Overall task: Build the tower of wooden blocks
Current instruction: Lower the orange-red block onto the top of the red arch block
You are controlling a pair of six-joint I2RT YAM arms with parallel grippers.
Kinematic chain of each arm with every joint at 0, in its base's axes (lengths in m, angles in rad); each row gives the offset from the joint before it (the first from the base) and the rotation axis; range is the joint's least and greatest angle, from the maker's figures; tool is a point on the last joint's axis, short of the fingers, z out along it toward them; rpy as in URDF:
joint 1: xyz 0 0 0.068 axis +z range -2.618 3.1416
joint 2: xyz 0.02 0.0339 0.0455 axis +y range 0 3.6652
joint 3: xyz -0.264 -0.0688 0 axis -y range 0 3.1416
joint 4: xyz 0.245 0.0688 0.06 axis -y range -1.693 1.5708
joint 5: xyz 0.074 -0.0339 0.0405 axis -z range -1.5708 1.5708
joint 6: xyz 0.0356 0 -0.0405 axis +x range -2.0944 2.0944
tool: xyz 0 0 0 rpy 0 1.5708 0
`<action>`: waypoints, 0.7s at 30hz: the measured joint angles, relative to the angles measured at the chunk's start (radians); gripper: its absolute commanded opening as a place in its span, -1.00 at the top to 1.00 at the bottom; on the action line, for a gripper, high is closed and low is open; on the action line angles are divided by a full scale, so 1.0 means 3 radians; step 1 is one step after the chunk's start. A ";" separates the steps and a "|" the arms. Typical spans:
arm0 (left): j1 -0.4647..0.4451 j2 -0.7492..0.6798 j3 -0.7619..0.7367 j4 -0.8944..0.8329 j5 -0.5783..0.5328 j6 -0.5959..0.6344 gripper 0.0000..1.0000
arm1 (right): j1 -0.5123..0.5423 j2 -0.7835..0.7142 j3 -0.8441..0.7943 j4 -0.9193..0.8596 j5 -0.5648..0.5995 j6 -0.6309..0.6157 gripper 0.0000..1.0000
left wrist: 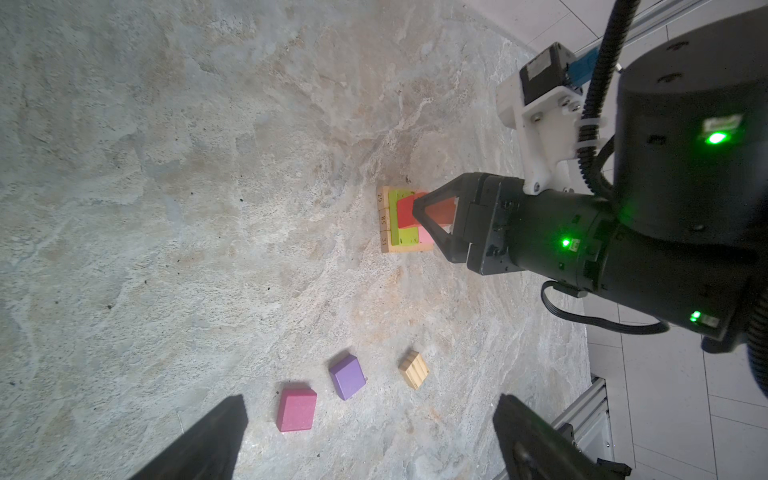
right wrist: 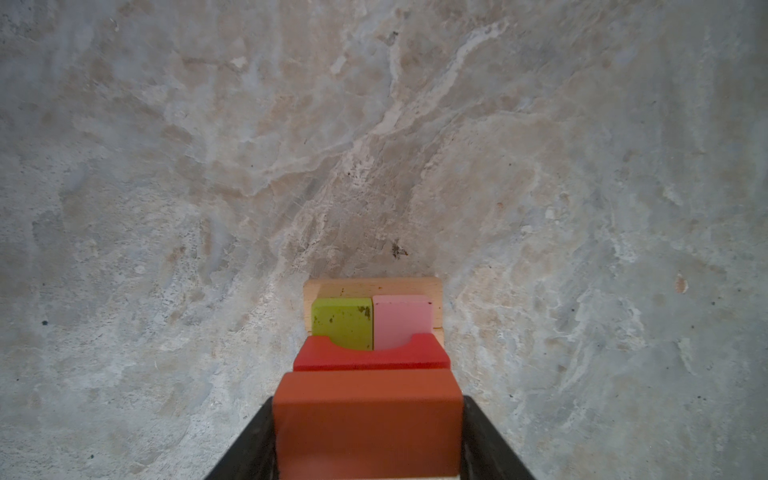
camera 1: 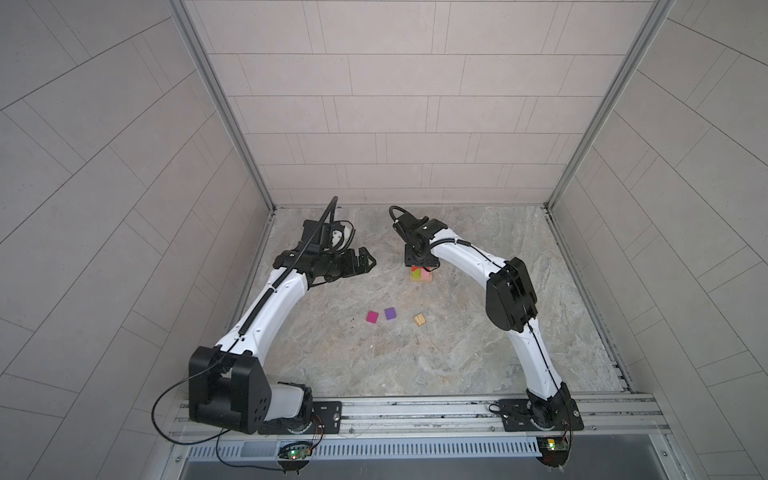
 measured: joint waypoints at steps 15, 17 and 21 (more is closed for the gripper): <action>0.0000 0.0000 0.0000 0.0001 0.0000 0.0000 -1.00 | 0.0000 0.0000 0.0000 -0.0003 0.0003 0.0011 0.17; 0.0000 0.0000 0.0000 0.0001 0.0000 0.0000 -1.00 | 0.0000 0.0000 -0.0001 -0.0003 0.0003 0.0014 0.17; 0.0000 0.0000 0.0000 0.0003 0.0000 0.0000 -1.00 | 0.0000 0.0000 -0.0001 -0.0003 0.0003 0.0031 0.17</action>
